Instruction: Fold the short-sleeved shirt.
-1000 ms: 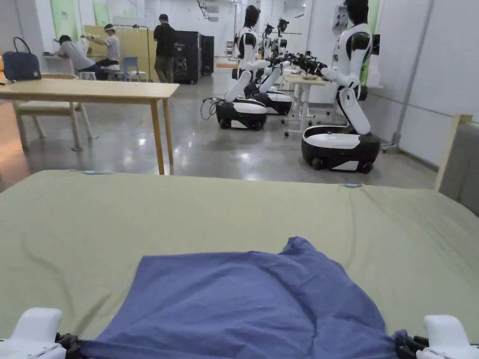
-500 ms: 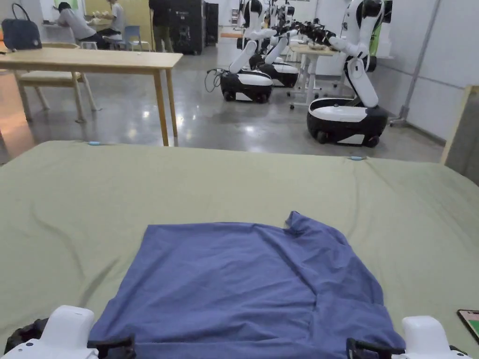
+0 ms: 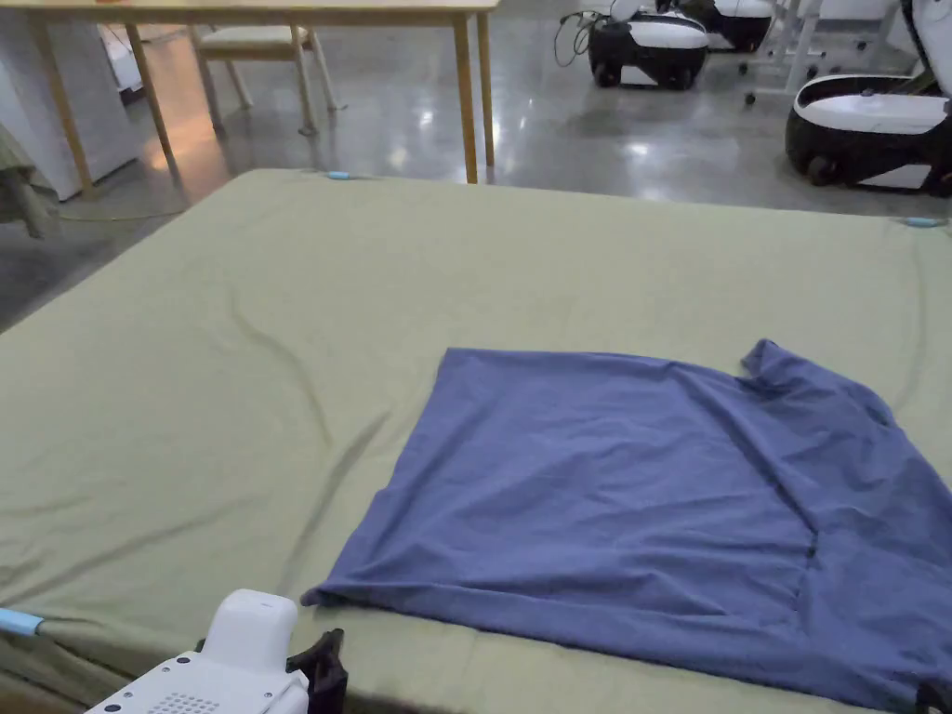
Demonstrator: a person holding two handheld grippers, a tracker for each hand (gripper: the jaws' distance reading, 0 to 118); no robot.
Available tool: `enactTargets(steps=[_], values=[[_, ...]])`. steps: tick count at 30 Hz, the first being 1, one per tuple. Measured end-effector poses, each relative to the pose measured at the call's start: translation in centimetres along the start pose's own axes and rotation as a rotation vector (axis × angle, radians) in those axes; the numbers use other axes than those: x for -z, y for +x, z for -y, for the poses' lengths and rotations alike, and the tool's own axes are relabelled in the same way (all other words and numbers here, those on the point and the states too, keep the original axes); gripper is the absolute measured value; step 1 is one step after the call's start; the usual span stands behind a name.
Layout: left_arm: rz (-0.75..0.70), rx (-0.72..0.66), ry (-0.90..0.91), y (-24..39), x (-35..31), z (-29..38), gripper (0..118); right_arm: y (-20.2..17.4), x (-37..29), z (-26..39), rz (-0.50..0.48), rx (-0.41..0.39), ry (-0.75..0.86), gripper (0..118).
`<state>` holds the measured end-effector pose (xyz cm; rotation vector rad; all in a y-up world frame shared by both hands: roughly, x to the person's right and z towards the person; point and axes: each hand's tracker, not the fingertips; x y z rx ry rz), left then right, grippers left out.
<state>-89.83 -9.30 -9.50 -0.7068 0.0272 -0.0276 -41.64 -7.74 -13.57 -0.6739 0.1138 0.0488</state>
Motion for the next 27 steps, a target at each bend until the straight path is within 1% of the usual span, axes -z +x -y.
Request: enactTargets(steps=[2,3,4,6,7,9,10,11,12,13,14,16,17,18,19,20,21,22,23,25,27], values=[[-0.027,0.0,-0.025,-1.1,1.7,0.1,116,0.3,0.3,0.1,0.002,0.012,-0.014,1],[-0.025,-0.004,0.071,-1.6,1.8,0.1,116,0.3,0.2,0.1,0.004,0.02,-0.015,1],[-0.024,-0.002,0.013,-1.9,2.4,0.0,116,0.3,0.2,0.0,0.004,0.025,-0.017,1],[-0.022,0.005,-0.007,-1.6,3.2,-0.6,112,0.9,0.4,-0.2,0.005,0.038,-0.024,1],[-0.024,0.006,-0.018,-1.4,3.8,-0.7,108,0.9,0.5,-0.3,0.011,0.038,-0.028,1],[-0.015,0.018,-0.023,-0.8,4.8,-0.9,106,1.3,0.7,-0.5,0.025,0.032,-0.04,1],[-0.006,0.025,-0.025,-0.7,4.9,-2.1,102,1.3,0.8,-0.6,0.031,0.031,-0.046,1],[0.002,0.038,-0.022,-0.3,5.2,-2.4,91,1.3,0.8,-0.6,0.032,0.029,-0.054,1],[0.009,0.048,-0.023,0.2,5.6,-2.6,66,1.4,0.9,-0.7,0.034,0.029,-0.059,1],[0.012,0.058,-0.03,0.6,6.0,-2.9,36,1.7,0.9,-0.7,0.037,0.03,-0.061,1],[0.023,0.057,-0.061,-1.2,8.1,-3.1,29,1.8,1.0,-0.8,0.039,0.032,-0.065,1],[-0.011,0.086,-0.143,-1.2,9.4,-3.6,16,2.1,1.0,-1.0,0.043,0.045,-0.074,2],[0.008,0.082,-0.168,-1.2,9.6,-3.7,15,2.5,0.8,-1.1,0.042,0.053,-0.075,14],[0.055,0.035,-0.135,-0.3,8.9,-3.8,13,2.7,0.6,-1.3,0.045,0.059,-0.072,42],[0.007,0.059,-0.127,0.2,8.6,-4.0,11,2.9,0.4,-1.4,0.05,0.062,-0.07,69],[0.001,0.125,-0.135,0.6,8.4,-4.3,10,3.3,0.1,-1.6,0.056,0.059,-0.067,82],[-0.012,0.142,-0.148,0.7,8.5,-4.5,10,3.8,-0.1,-1.8,0.072,0.049,-0.065,82],[-0.009,0.128,-0.138,0.5,8.4,-4.6,8,4.1,-0.1,-1.8,0.094,0.041,-0.059,117],[0.001,0.118,-0.13,0.3,8.2,-4.8,8,4.5,-0.1,-1.9,0.133,0.03,-0.048,118],[0.036,0.088,-0.114,0.1,7.7,-5.4,8,5.6,0.4,-1.7,0.135,0.008,-0.083,118],[0.025,0.096,-0.105,1.6,6.5,-6.1,8,6.3,0.8,-1.6,0.128,-0.01,-0.068,118]])
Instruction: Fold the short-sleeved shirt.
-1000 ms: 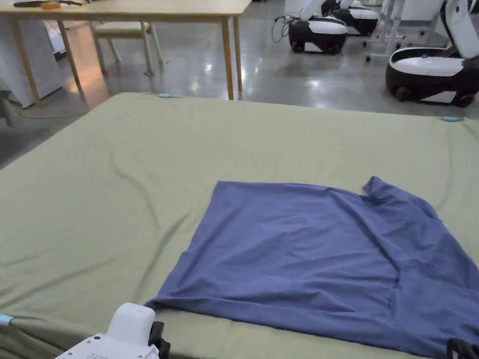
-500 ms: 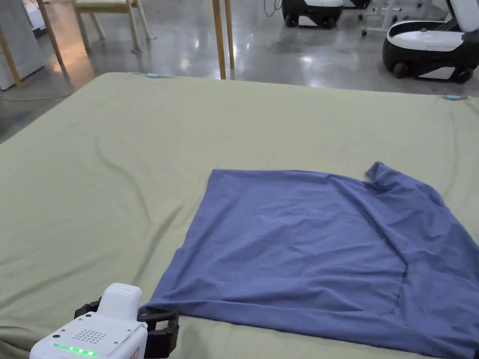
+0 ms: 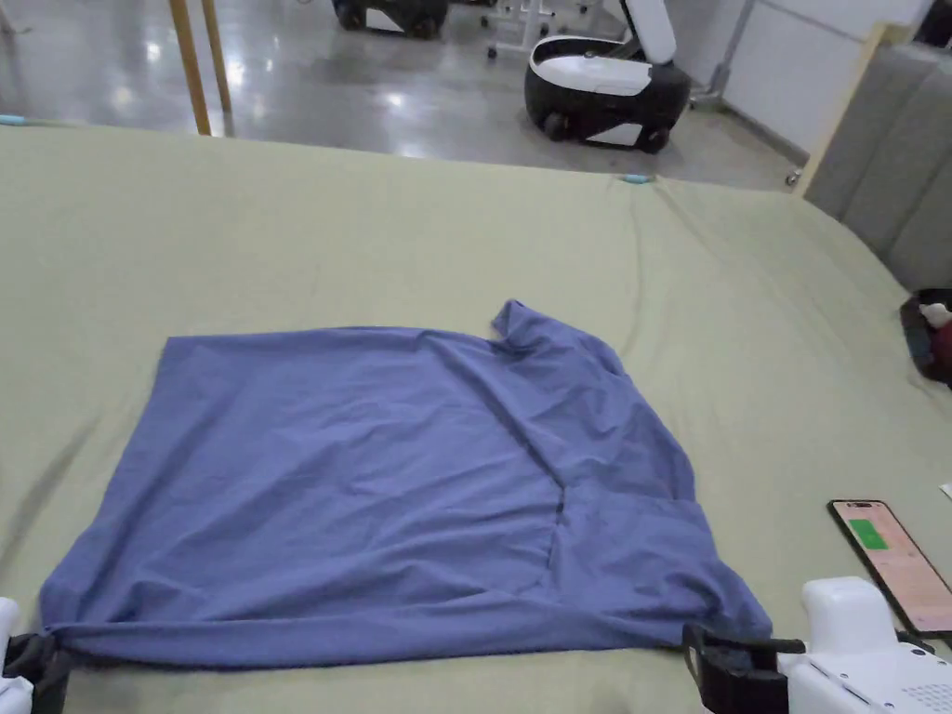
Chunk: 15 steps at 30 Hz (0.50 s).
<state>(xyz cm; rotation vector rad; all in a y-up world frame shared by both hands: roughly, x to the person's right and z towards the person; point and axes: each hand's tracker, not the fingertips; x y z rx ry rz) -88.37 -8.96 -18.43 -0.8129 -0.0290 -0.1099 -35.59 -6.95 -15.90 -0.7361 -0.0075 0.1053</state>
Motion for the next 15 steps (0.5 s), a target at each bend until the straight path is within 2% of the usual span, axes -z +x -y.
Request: enactTargets(steps=[1,2,3,4,5,8,9,11,13,15], values=[[0.002,0.002,0.002,0.1,-0.2,-0.2,8,0.3,0.7,0.0,0.001,-0.011,-0.019,116],[0.005,-0.002,0.009,0.1,-0.3,-0.4,8,0.5,1.6,0.3,0.004,-0.033,-0.056,109],[0.012,-0.006,0.014,0.4,-0.7,-0.7,8,0.6,2.3,0.3,0.001,-0.052,-0.072,91],[0.015,-0.01,0.014,0.5,-0.9,-0.9,8,0.7,3.1,0.4,0.009,-0.064,-0.076,38],[0.015,-0.009,0.017,0.6,-1.1,-1.1,8,0.9,3.7,0.3,0.005,-0.057,-0.074,5],[0.02,-0.009,0.019,0.6,-1.5,-1.5,6,2.3,5.3,0.2,-0.086,0.067,-0.107,5],[0.02,-0.008,0.02,0.6,-1.6,-1.6,6,2.6,5.6,0.1,-0.066,0.092,-0.103,5],[0.024,-0.003,0.015,0.3,-1.9,-1.8,6,3.1,4.9,-0.4,-0.091,0.121,-0.081,5],[0.018,0.004,0.018,0.3,-2.7,-2.5,6,3.2,3.6,-1.5,-0.064,0.131,-0.01,5],[0.033,0.008,0.037,-0.1,-3.6,-3.9,6,3.9,1.5,-2.9,-0.077,0.148,0.054,5]])
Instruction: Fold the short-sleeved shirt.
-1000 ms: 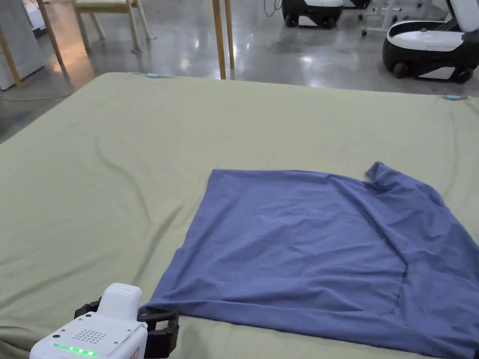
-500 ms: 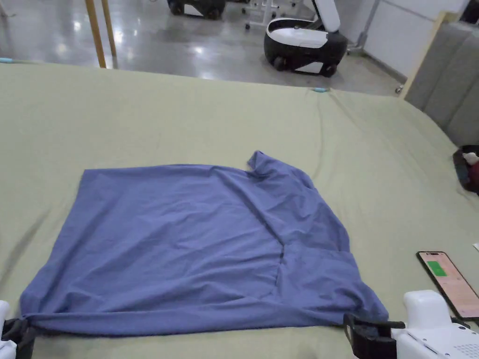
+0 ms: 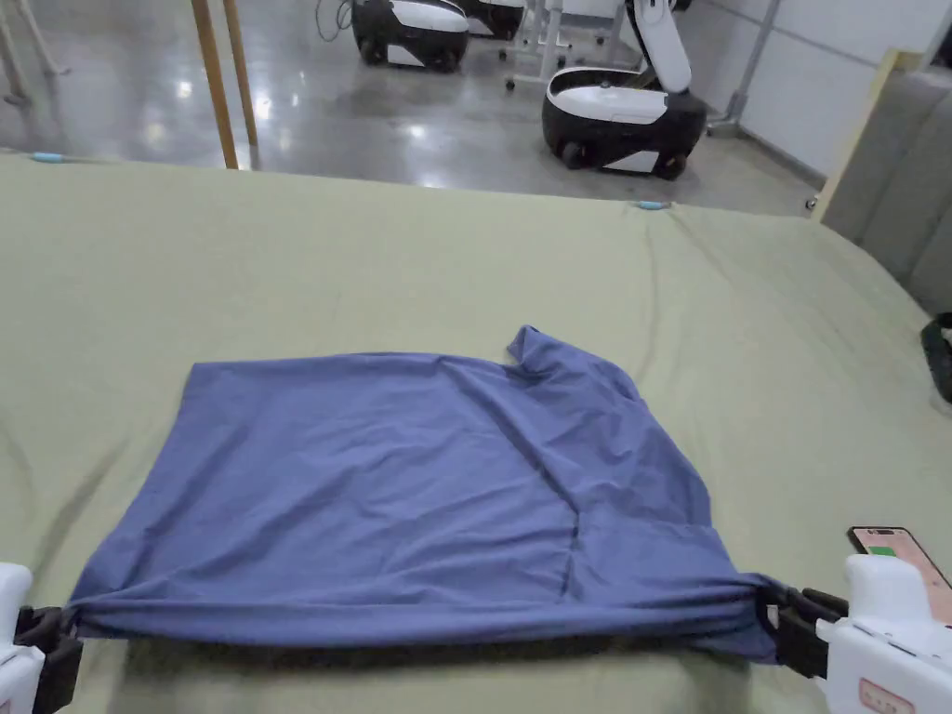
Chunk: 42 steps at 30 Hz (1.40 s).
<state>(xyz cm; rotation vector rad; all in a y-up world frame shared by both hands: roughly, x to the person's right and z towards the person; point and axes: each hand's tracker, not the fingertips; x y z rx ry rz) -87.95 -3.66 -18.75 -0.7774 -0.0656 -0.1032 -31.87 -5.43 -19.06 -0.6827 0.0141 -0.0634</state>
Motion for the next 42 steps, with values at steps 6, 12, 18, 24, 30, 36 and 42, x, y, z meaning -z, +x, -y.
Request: enactTargets(steps=[6,12,18,24,30,36,42], values=[[-0.015,0.051,0.068,-0.2,1.1,-7.8,6,-0.7,-0.1,-8.4,-0.007,-0.038,0.115,5],[-0.065,0.075,-0.073,0.0,11.9,-14.9,6,-1.8,10.2,-14.8,0.071,-0.092,0.045,5],[-0.028,-0.045,-0.179,-0.3,18.0,-15.2,72,-2.0,17.2,-13.9,0.119,-0.058,-0.072,66],[-0.013,-0.019,0.077,0.1,10.9,-13.1,117,-2.9,12.5,-11.9,0.01,-0.095,0.027,115],[-0.034,0.016,0.153,2.4,2.2,-5.3,1,-6.9,4.0,-6.4,-0.045,-0.16,0.097,1],[0.019,-0.121,0.105,1.5,2.6,0.4,0,-8.7,2.1,-0.7,-0.05,-0.093,0.069,1],[0.022,-0.113,0.063,0.0,4.9,-0.9,41,-8.6,2.1,0.0,-0.066,-0.05,0.053,1]])
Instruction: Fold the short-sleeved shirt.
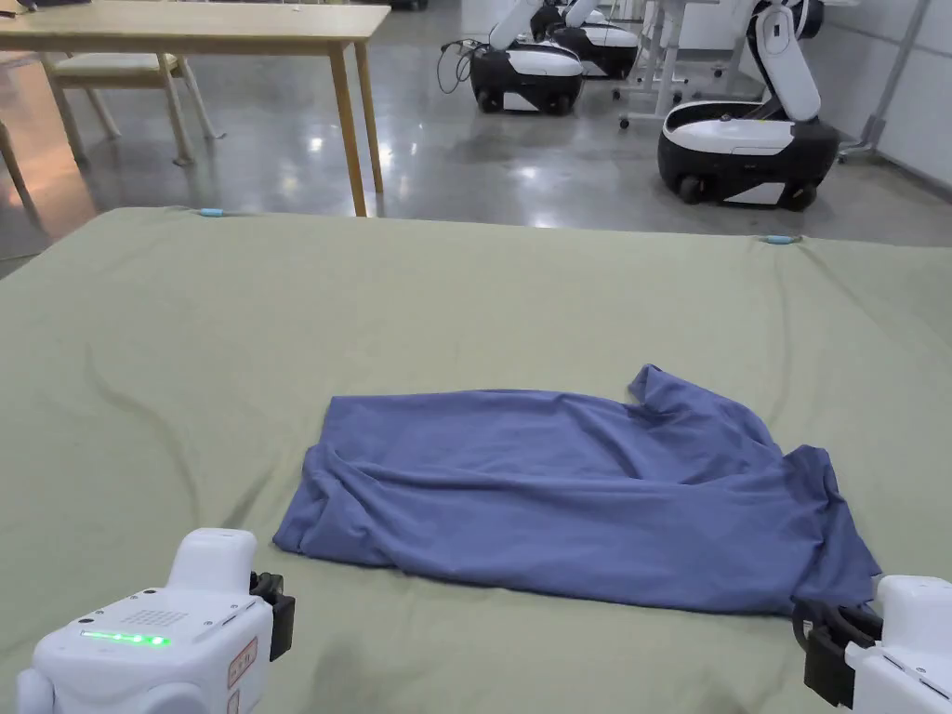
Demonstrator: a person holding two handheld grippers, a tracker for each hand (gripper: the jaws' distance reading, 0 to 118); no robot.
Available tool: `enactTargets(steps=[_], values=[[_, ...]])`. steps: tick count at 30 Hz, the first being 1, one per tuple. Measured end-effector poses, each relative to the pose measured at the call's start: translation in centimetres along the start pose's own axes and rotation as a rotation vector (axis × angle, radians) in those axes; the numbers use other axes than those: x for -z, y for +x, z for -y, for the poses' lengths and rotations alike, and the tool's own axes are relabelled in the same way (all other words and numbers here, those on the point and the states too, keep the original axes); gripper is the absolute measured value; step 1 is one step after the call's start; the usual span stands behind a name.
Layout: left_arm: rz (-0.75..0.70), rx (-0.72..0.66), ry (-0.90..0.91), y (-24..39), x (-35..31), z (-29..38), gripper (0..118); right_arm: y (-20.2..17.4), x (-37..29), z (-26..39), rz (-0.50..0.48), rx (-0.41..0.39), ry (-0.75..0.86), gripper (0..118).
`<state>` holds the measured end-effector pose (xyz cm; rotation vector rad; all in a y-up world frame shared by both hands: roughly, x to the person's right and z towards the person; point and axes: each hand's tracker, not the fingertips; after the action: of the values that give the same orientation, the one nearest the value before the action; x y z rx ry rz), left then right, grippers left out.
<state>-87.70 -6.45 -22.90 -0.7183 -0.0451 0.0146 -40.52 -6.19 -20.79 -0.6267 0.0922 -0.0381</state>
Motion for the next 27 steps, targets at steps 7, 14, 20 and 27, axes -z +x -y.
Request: enactTargets(steps=[7,14,20,27], values=[[-0.094,0.024,-0.009,-1.6,6.9,-3.9,114,1.5,0.0,-0.3,0.02,-0.006,-0.013,1],[-0.137,-0.055,-0.143,0.4,9.7,-6.5,66,4.4,1.2,-0.6,0.074,-0.002,-0.049,3],[-0.11,0.031,-0.235,1.8,12.7,-7.8,14,8.6,5.1,-1.9,0.118,0.023,-0.114,117],[-0.084,-0.015,-0.183,0.8,11.5,-7.8,9,9.5,12.1,-3.0,0.082,0.017,-0.196,44]])
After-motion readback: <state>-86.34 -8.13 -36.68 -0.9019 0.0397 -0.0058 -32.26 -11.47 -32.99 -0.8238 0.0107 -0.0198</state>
